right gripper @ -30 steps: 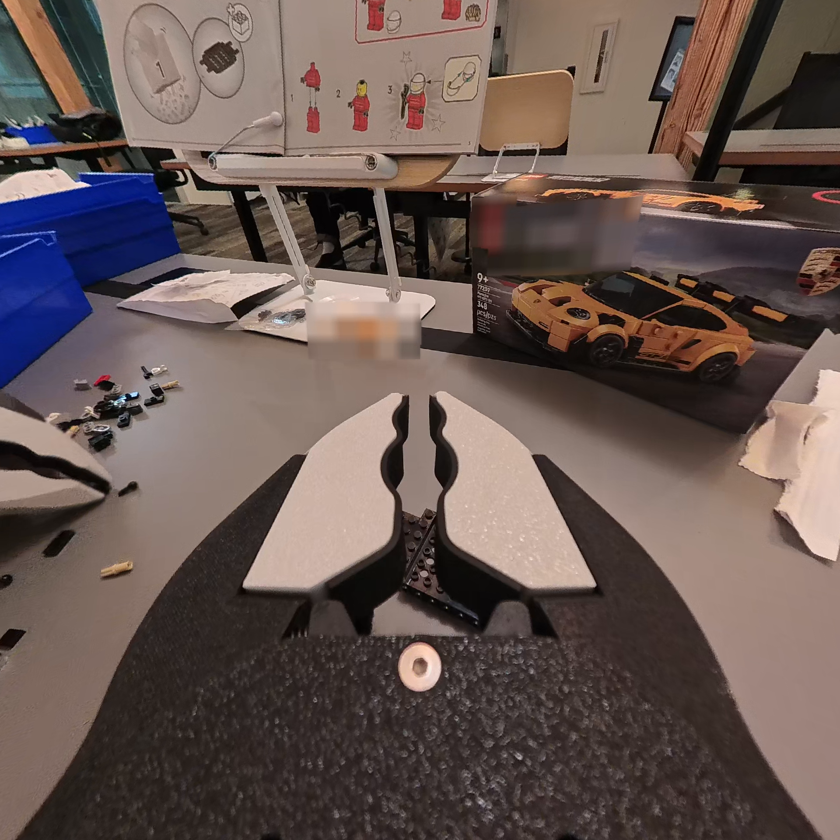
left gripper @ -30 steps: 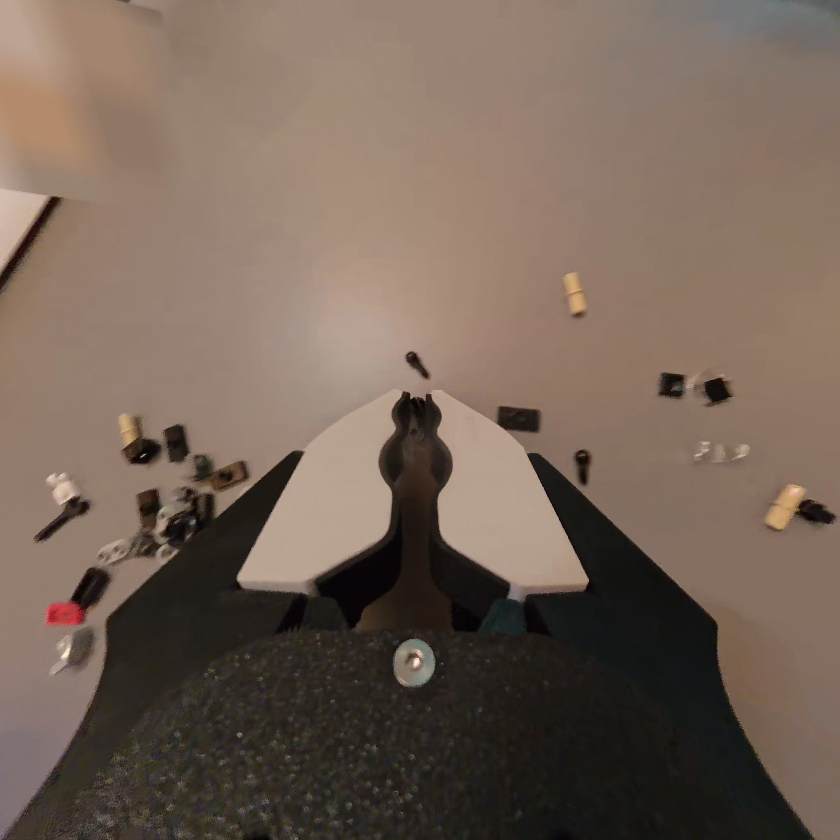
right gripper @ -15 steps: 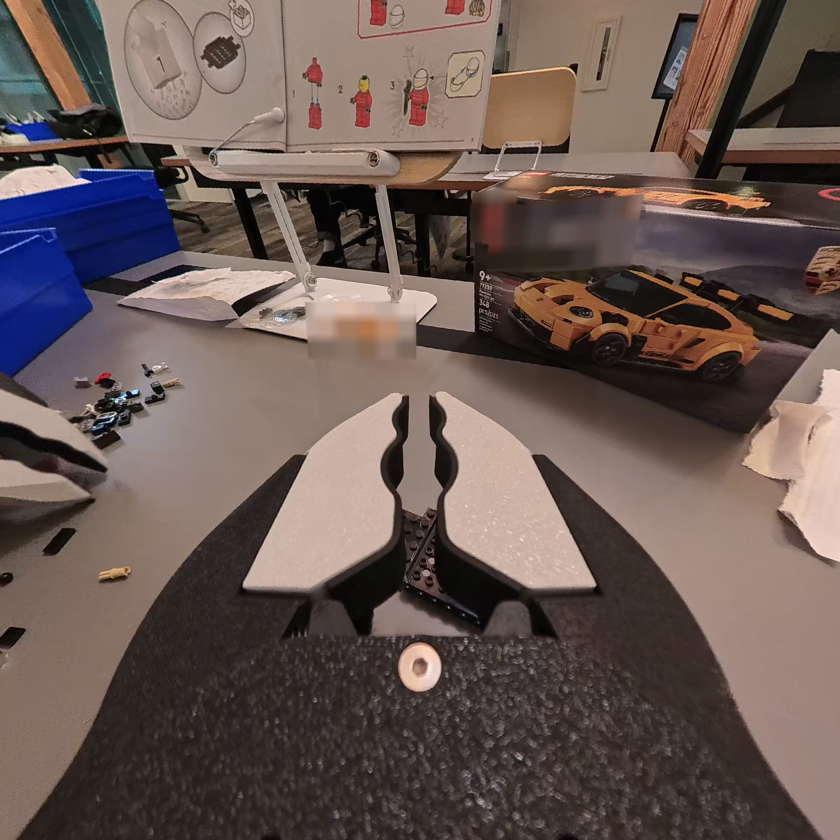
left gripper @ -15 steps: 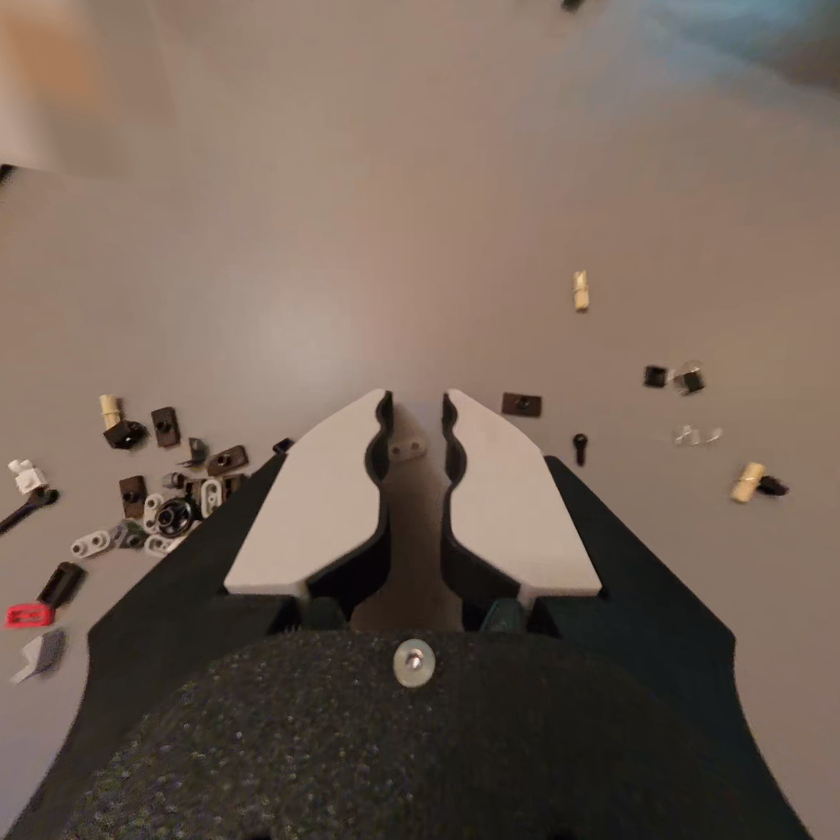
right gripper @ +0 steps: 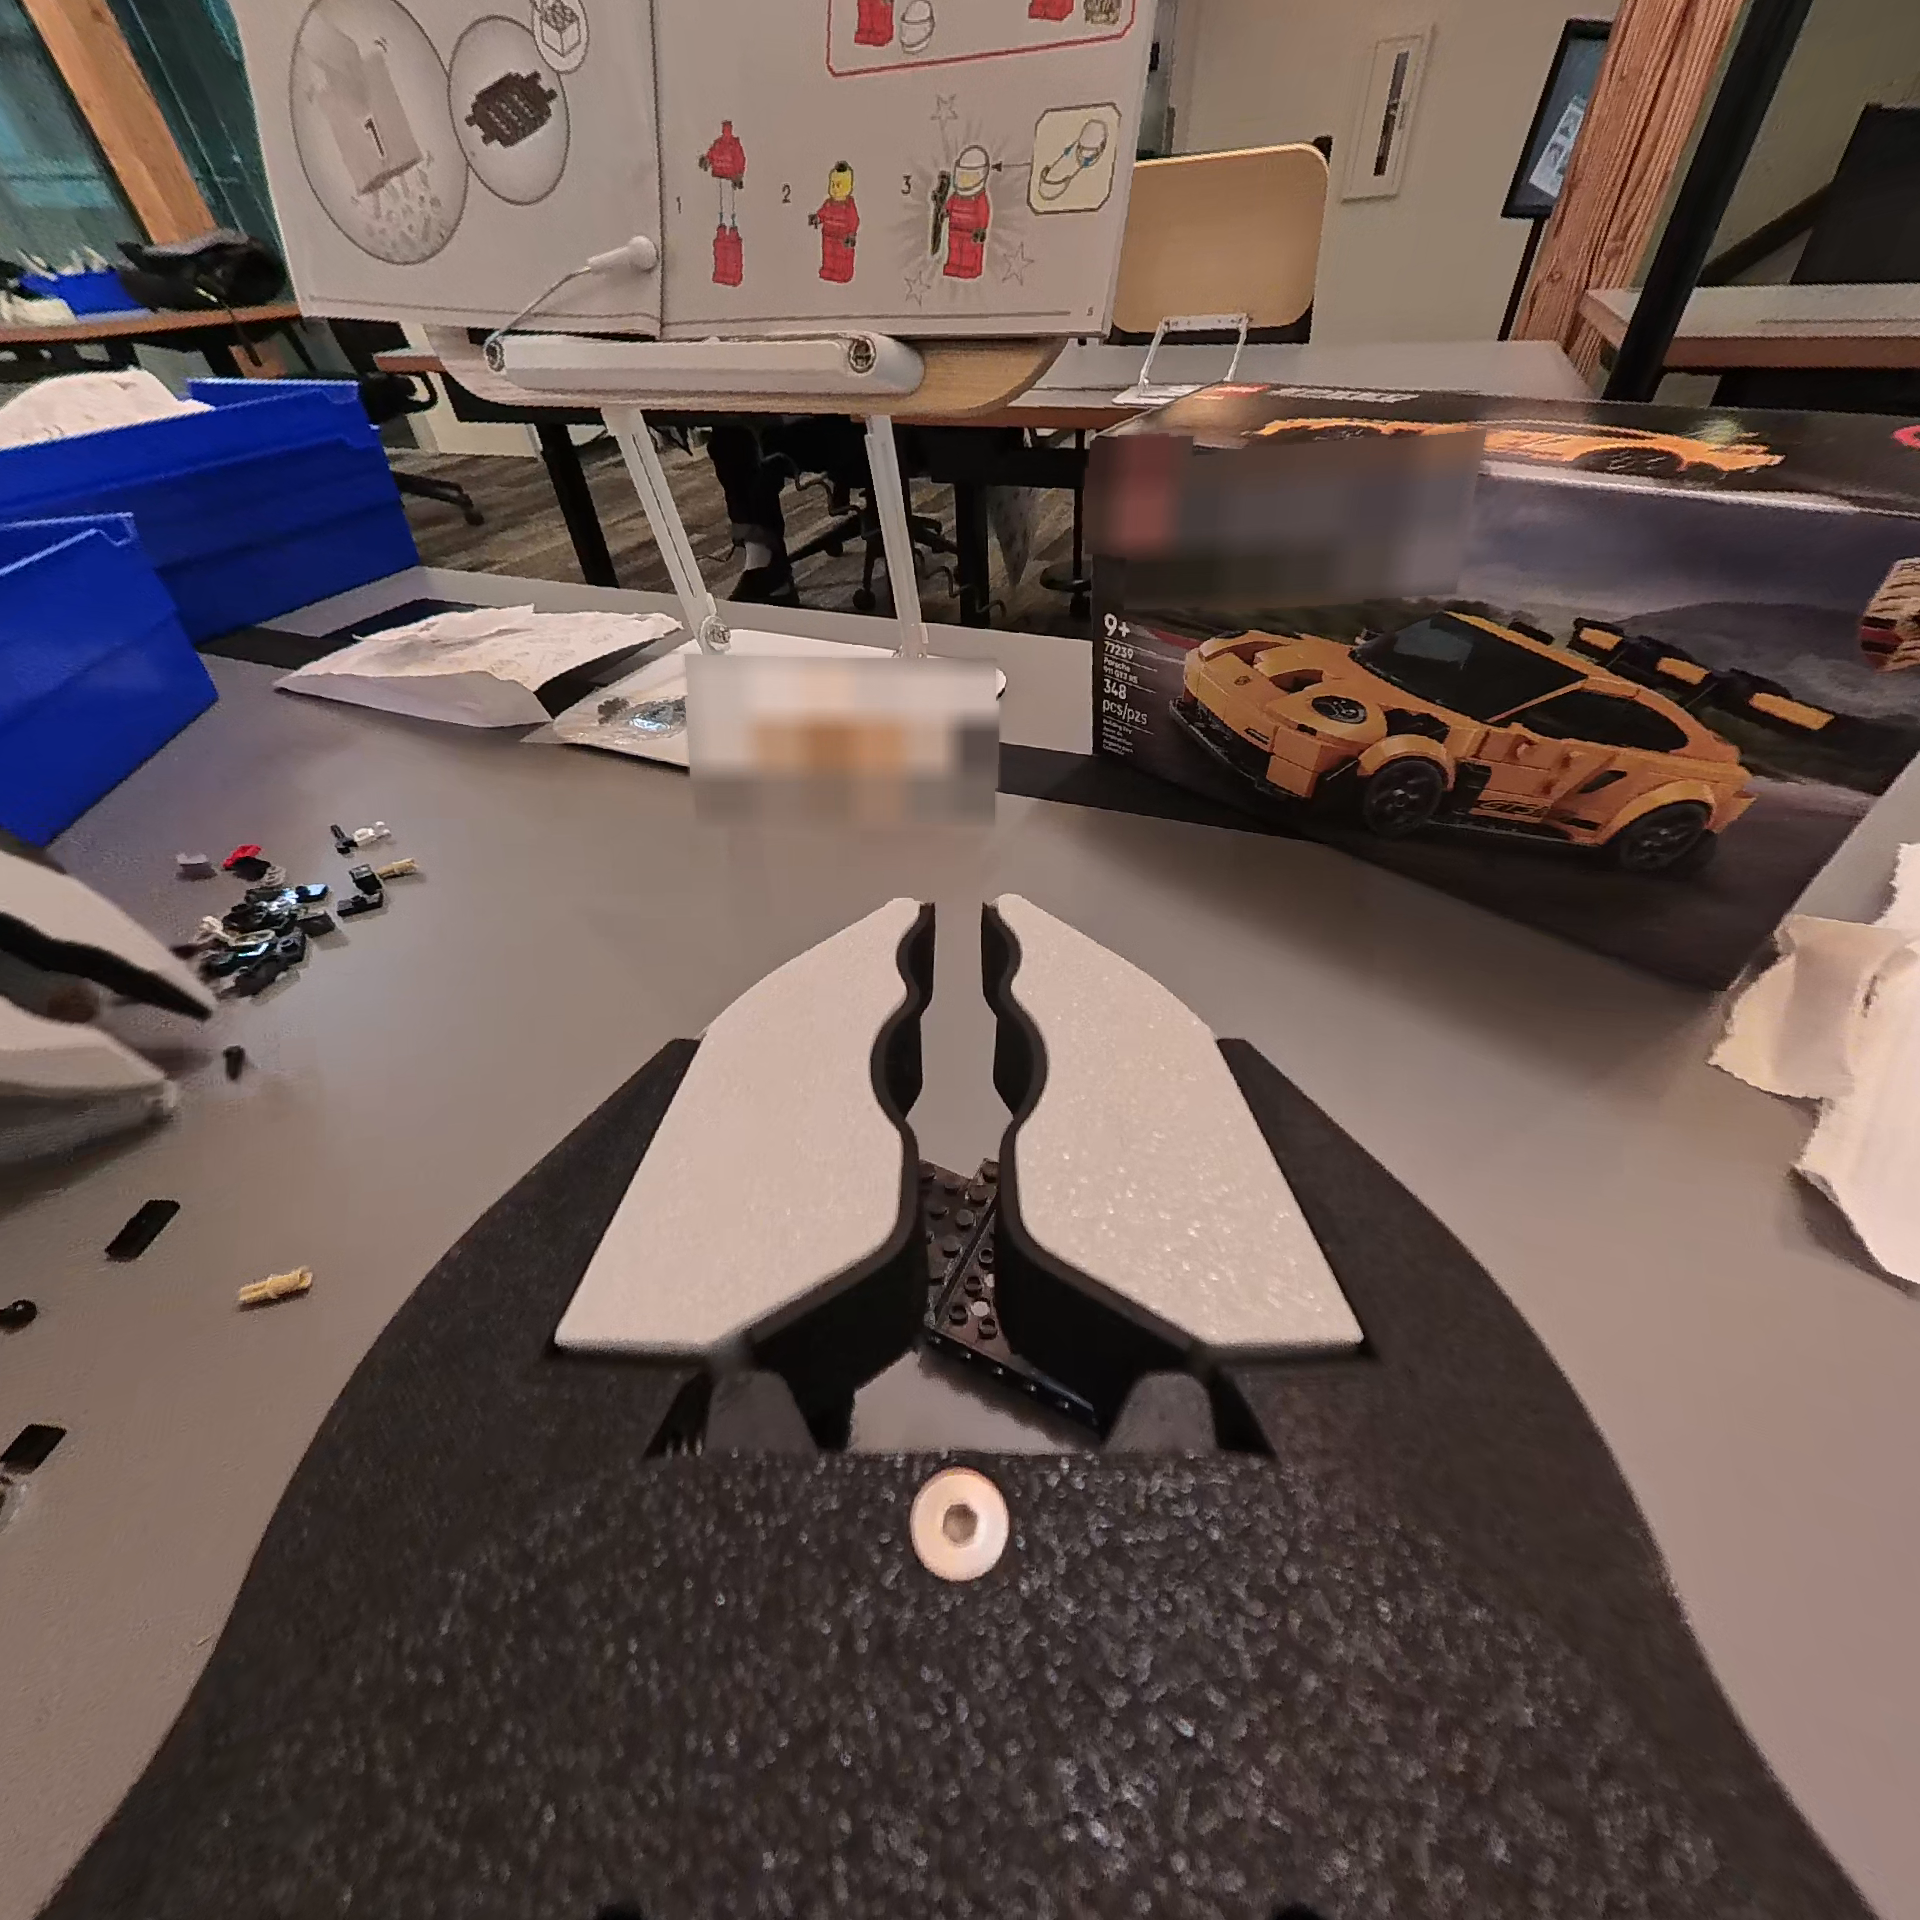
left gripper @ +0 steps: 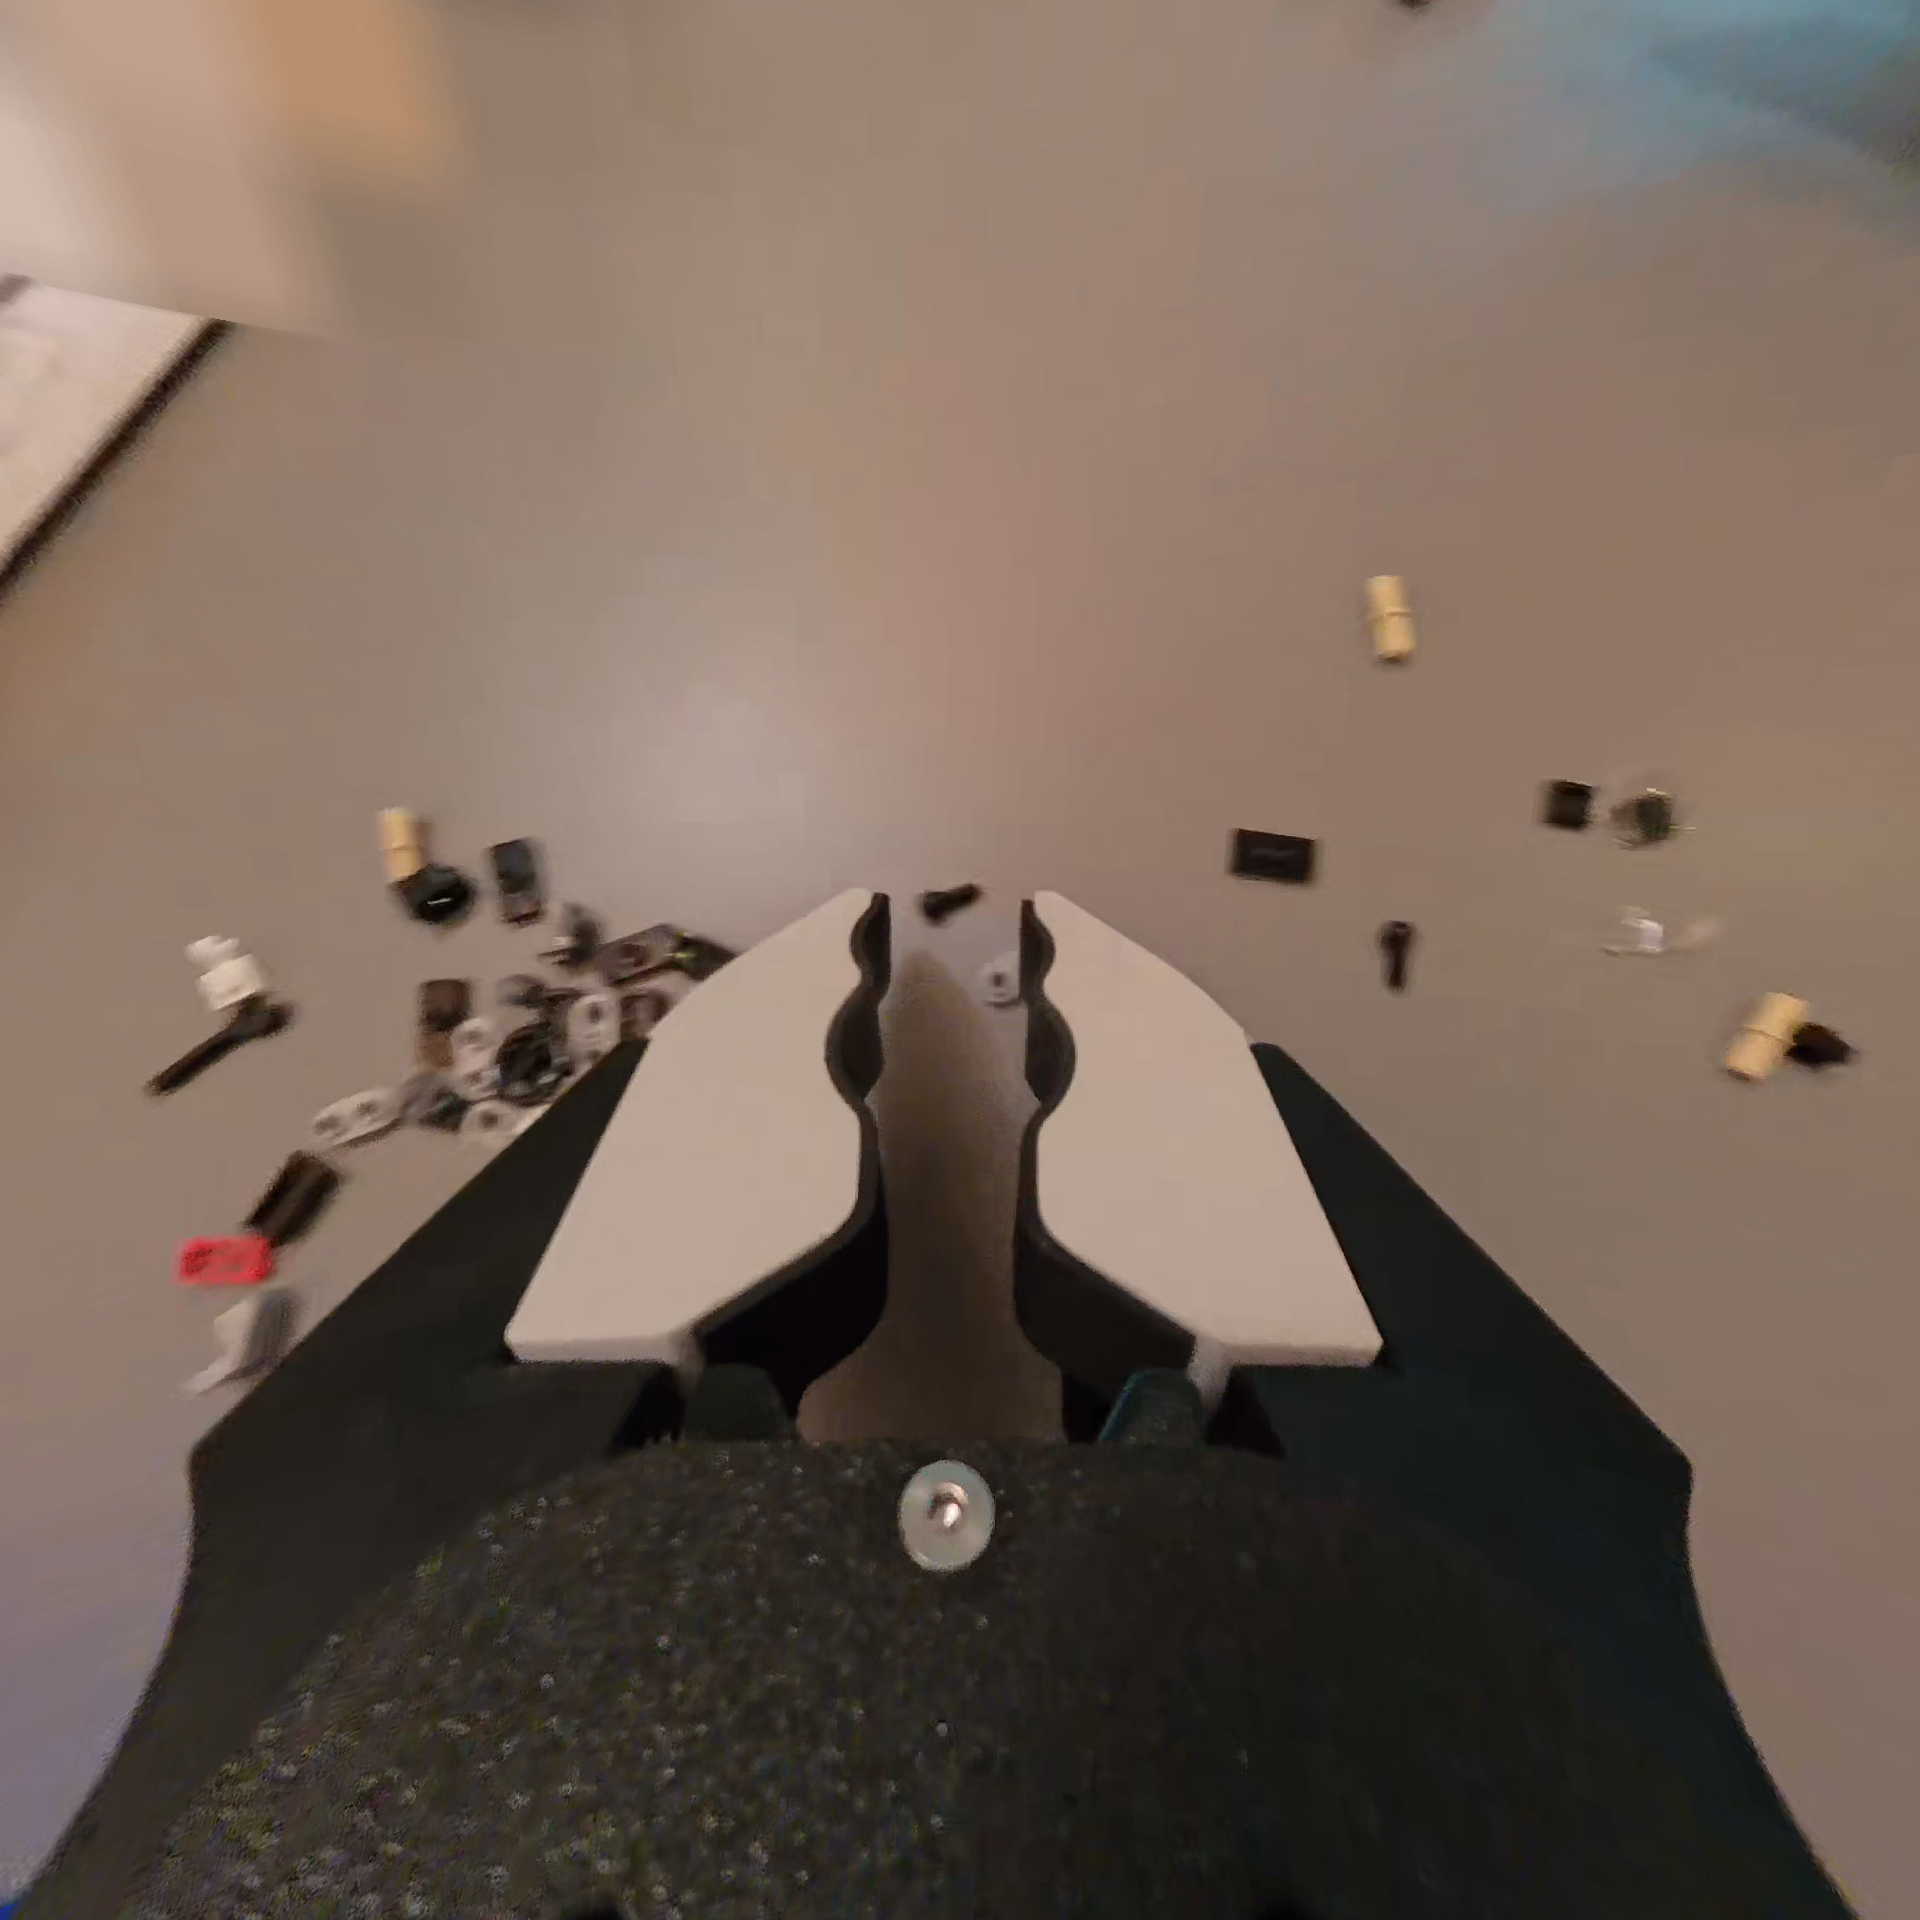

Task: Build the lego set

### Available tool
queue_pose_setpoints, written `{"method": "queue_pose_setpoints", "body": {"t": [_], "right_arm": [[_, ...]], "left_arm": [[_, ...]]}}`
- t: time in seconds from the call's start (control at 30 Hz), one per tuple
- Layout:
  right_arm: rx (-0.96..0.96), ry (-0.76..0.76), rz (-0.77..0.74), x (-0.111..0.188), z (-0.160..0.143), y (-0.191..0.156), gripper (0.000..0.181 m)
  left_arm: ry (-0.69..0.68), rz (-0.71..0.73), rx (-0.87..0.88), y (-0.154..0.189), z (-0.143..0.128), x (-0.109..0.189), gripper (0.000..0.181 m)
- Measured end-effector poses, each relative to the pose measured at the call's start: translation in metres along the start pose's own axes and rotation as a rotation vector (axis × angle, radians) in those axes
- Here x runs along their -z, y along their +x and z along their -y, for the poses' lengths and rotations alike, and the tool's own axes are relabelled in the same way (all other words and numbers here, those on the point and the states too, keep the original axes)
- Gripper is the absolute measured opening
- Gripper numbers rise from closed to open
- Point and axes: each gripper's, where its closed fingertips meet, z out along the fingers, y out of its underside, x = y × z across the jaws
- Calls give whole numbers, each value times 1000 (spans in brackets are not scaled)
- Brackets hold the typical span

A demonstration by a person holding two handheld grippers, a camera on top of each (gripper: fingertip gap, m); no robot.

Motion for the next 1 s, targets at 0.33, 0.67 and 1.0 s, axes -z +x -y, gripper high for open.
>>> {"method": "queue_pose_setpoints", "body": {"t": [0.33,0.67,1.0], "right_arm": [[-1,3,-3,1,1,1,8],[-2,5,-5,1,1,2,8],[-3,7,-4,2,2,2,8]], "left_arm": [[-44,153,-35,-28,-10,-3,9],[-16,42,-43,-2,9,-24,4],[23,-59,-24,13,19,-23,18]]}}
